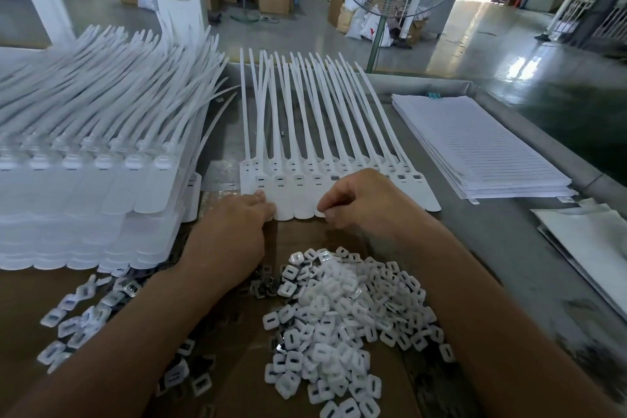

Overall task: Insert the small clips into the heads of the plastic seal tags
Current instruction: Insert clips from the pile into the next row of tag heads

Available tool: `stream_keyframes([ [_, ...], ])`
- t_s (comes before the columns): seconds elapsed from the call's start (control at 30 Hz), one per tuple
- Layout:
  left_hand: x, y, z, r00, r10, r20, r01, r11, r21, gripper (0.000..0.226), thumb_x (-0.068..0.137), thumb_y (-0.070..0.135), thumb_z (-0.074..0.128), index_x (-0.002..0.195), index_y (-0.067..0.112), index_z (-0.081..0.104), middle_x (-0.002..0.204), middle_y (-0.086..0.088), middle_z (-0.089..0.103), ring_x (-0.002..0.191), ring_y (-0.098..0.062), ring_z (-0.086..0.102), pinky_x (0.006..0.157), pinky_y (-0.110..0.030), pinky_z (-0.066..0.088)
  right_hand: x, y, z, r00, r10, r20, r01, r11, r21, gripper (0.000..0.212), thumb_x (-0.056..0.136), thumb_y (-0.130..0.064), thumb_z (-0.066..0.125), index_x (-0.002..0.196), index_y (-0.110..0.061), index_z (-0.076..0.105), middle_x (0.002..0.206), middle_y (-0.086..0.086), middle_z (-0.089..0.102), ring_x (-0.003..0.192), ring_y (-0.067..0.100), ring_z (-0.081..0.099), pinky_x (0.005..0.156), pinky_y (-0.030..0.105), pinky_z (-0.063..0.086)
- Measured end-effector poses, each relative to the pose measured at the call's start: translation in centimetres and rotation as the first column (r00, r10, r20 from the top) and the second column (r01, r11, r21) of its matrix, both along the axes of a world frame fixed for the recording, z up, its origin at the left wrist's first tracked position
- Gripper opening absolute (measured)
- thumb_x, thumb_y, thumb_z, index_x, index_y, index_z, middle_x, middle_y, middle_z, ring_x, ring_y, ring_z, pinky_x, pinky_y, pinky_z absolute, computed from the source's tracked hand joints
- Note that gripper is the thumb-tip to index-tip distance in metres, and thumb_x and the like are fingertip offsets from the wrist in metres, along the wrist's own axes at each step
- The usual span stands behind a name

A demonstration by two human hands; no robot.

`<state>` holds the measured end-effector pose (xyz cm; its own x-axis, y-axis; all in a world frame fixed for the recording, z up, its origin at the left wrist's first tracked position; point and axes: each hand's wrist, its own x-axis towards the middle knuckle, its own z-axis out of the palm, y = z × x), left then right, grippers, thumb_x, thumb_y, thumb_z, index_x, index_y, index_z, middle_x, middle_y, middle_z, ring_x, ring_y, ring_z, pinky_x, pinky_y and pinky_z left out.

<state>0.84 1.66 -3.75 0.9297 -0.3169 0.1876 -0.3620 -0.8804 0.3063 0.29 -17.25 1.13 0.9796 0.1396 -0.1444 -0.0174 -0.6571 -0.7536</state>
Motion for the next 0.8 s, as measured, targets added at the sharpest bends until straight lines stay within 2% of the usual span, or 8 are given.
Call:
stream_keyframes([
  [0.07, 0.0, 0.0, 0.0, 1.0, -0.002, -0.004, 0.002, 1.0, 0.0, 0.048, 0.088, 0.004, 0.04, 0.132, 0.02, 0.047, 0.145, 0.0, 0.036, 0.132, -0.019, 0.031, 0.109, -0.031, 0.022, 0.2, -0.3, -0.2, 0.999, -0.044, 0.016, 0.043, 0.998, 0.05, 0.022, 0.079, -0.004, 0.068, 0.09, -0.023, 0.068, 0.085, -0.007, 0.067, 0.076, 0.005, 0.065, 0.059, 0.011, 0.047],
  [0.13, 0.0, 0.0, 0.1, 1.0, -0.001, -0.007, 0.001, 1.0, -0.003, 0.047, 0.088, 0.004, 0.041, 0.132, 0.02, 0.047, 0.145, 0.001, 0.036, 0.132, -0.019, 0.031, 0.109, -0.031, 0.023, 0.6, -0.7, -0.3, 0.994, -0.078, 0.076, 0.077, 0.997, 0.009, 0.024, 0.08, -0.004, 0.068, 0.095, -0.022, 0.068, 0.083, -0.011, 0.064, 0.074, 0.003, 0.062, 0.058, 0.01, 0.046],
  [0.2, 0.0, -0.1, 0.1, 1.0, -0.001, -0.012, 0.001, 1.0, -0.007, 0.048, 0.088, 0.004, 0.041, 0.132, 0.02, 0.047, 0.146, 0.001, 0.035, 0.132, -0.019, 0.031, 0.108, -0.031, 0.024, 1.3, -1.1, -0.4, 0.984, -0.106, 0.142, 0.111, 0.993, -0.03, 0.019, 0.08, -0.007, 0.068, 0.091, -0.021, 0.07, 0.081, -0.01, 0.065, 0.073, 0.003, 0.062, 0.062, 0.012, 0.048],
  [0.3, 0.1, -0.1, 0.1, 1.0, -0.005, -0.018, 0.005, 1.0, -0.006, 0.048, 0.088, 0.004, 0.039, 0.133, 0.021, 0.046, 0.146, 0.002, 0.034, 0.132, -0.019, 0.031, 0.108, -0.029, 0.024, 2.6, -1.7, -0.5, 0.97, -0.146, 0.192, 0.151, 0.988, -0.011, 0.016, 0.081, -0.009, 0.069, 0.082, -0.025, 0.071, 0.088, -0.006, 0.069, 0.078, 0.002, 0.061, 0.069, 0.012, 0.046],
  [0.43, 0.0, -0.1, 0.2, 1.0, -0.014, -0.009, 0.014, 1.0, 0.0, 0.047, 0.088, 0.002, 0.039, 0.132, 0.02, 0.047, 0.146, 0.001, 0.034, 0.131, -0.02, 0.033, 0.106, -0.029, 0.026, 4.4, -2.1, -1.3, 0.957, -0.191, 0.22, 0.205, 0.978, -0.046, 0.017, 0.087, -0.007, 0.061, 0.096, -0.018, 0.072, 0.101, -0.002, 0.067, 0.083, 0.004, 0.056, 0.076, 0.018, 0.044],
  [0.5, 0.0, -0.1, 0.3, 1.0, -0.024, 0.005, 0.024, 1.0, 0.002, 0.045, 0.088, 0.002, 0.041, 0.129, 0.019, 0.051, 0.145, 0.0, 0.036, 0.13, -0.02, 0.035, 0.106, -0.028, 0.027, 4.9, -2.0, -1.6, 0.946, -0.211, 0.245, 0.228, 0.973, -0.044, 0.016, 0.088, -0.007, 0.059, 0.099, -0.014, 0.068, 0.101, 0.001, 0.067, 0.083, 0.006, 0.055, 0.078, 0.021, 0.043],
  [0.6, 0.0, 0.0, 0.3, 0.999, -0.033, 0.002, 0.033, 0.999, -0.001, 0.044, 0.088, 0.0, 0.042, 0.127, 0.018, 0.053, 0.144, -0.002, 0.038, 0.13, -0.021, 0.036, 0.107, -0.03, 0.027, 5.5, -1.8, -1.7, 0.944, -0.183, 0.273, 0.213, 0.973, -0.084, 0.011, 0.087, -0.009, 0.06, 0.094, -0.013, 0.067, 0.093, -0.002, 0.065, 0.08, 0.005, 0.054, 0.072, 0.016, 0.04],
  [0.8, -0.1, 0.1, 0.3, 0.999, -0.043, 0.024, 0.043, 0.999, 0.004, 0.044, 0.088, 0.002, 0.041, 0.127, 0.017, 0.052, 0.143, -0.003, 0.039, 0.13, -0.021, 0.036, 0.107, -0.03, 0.026, 6.0, -1.5, -2.3, 0.961, -0.149, 0.232, 0.185, 0.973, -0.141, 0.011, 0.087, -0.011, 0.059, 0.091, -0.016, 0.068, 0.092, -0.006, 0.064, 0.085, 0.006, 0.055, 0.078, 0.021, 0.039],
])
